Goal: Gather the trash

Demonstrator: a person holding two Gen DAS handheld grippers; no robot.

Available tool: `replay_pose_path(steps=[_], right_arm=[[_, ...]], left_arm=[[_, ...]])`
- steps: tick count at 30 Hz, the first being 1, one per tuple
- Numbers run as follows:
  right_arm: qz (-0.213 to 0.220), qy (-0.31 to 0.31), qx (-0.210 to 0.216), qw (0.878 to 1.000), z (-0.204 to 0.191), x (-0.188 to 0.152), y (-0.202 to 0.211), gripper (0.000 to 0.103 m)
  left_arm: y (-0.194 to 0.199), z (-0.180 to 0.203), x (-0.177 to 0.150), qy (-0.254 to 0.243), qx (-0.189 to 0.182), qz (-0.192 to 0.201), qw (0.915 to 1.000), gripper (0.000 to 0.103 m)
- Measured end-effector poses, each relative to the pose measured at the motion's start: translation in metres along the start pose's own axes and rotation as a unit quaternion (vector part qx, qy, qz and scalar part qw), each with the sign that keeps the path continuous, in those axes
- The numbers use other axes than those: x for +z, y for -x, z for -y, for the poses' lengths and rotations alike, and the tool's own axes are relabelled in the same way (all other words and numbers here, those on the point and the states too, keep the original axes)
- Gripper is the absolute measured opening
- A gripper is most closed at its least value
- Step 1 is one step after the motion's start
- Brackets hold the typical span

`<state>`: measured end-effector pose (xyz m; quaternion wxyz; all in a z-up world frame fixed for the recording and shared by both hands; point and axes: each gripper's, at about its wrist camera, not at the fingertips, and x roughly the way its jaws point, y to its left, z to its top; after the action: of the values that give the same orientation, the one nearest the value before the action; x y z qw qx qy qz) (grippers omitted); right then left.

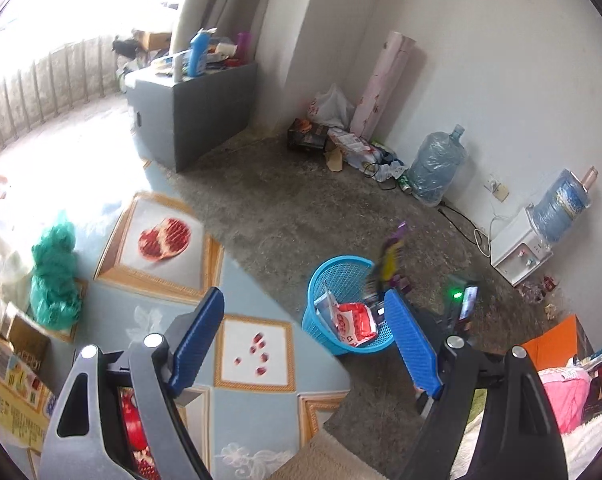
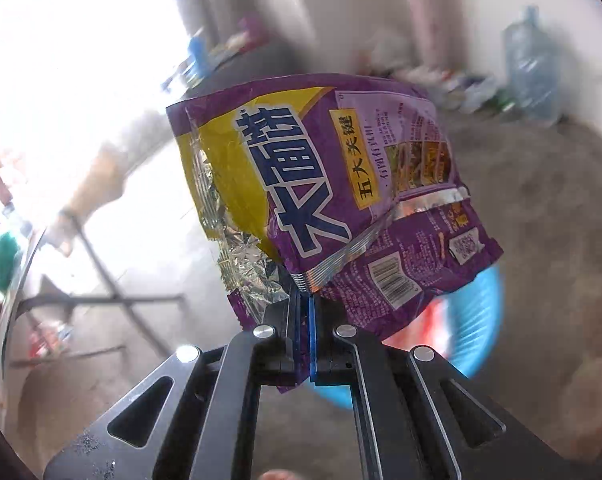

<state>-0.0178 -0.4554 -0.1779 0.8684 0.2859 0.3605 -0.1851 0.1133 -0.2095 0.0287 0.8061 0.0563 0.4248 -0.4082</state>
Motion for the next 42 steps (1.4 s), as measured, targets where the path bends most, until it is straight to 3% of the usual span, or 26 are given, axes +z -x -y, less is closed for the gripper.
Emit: replay_pose_path(steps=[2, 6, 12, 13, 14, 16, 24, 26, 29, 30, 35, 42], right_arm=[[-0.036, -0.028, 0.031, 0.998, 0.005, -0.014, -0.023, 0.001], [-0.09, -0.091, 0.031, 0.991, 0.029, -0.033, -0.071, 0.001], [-0.131, -0.175, 0.034, 0.975, 0.049, -0.019, -0.122, 0.003], [-0.138, -0.191, 0.035, 0.971, 0.058, -0.018, -0.131, 0.01], [-0.148, -0.198, 0.023, 0.969, 0.061, -0.018, -0.14, 0.025], [-0.162, -0.19, -0.005, 0.968, 0.057, -0.021, -0.152, 0.034], [-0.264, -0.188, -0.057, 0.944, 0.042, -0.021, -0.233, 0.032], [-0.284, -0.193, -0.063, 0.937, 0.033, -0.023, -0.249, 0.026], [-0.31, -0.174, -0.087, 0.931, 0.006, -0.019, -0.279, 0.035], [-0.31, -0.168, -0.087, 0.932, 0.007, -0.012, -0.28, 0.036], [-0.252, -0.144, -0.062, 0.955, -0.001, 0.019, -0.241, 0.067], [-0.187, -0.105, -0.074, 0.974, -0.027, 0.031, -0.176, 0.071]], left_arm=[[0.001, -0.006, -0.004, 0.008, 0.0, -0.007, 0.9999, 0.08], [0.004, -0.015, -0.007, 0.008, 0.004, -0.014, 0.9999, 0.08], [0.005, -0.021, -0.007, 0.013, 0.003, -0.012, 0.9998, 0.08], [0.005, -0.022, -0.007, 0.014, 0.003, -0.012, 0.9998, 0.08], [0.005, -0.022, -0.007, 0.016, 0.003, -0.011, 0.9998, 0.08], [0.004, -0.024, -0.007, 0.018, 0.004, -0.011, 0.9998, 0.08], [-0.004, -0.027, -0.007, 0.023, 0.011, -0.025, 0.9994, 0.08], [-0.004, -0.028, -0.007, 0.025, 0.014, -0.025, 0.9993, 0.08], [-0.002, -0.03, -0.006, 0.032, 0.014, -0.023, 0.9991, 0.08], [-0.001, -0.031, -0.006, 0.033, 0.012, -0.022, 0.9991, 0.08], [0.006, -0.032, -0.008, 0.031, 0.006, -0.012, 0.9994, 0.08], [0.023, -0.033, -0.014, 0.034, -0.008, 0.003, 0.9994, 0.08]])
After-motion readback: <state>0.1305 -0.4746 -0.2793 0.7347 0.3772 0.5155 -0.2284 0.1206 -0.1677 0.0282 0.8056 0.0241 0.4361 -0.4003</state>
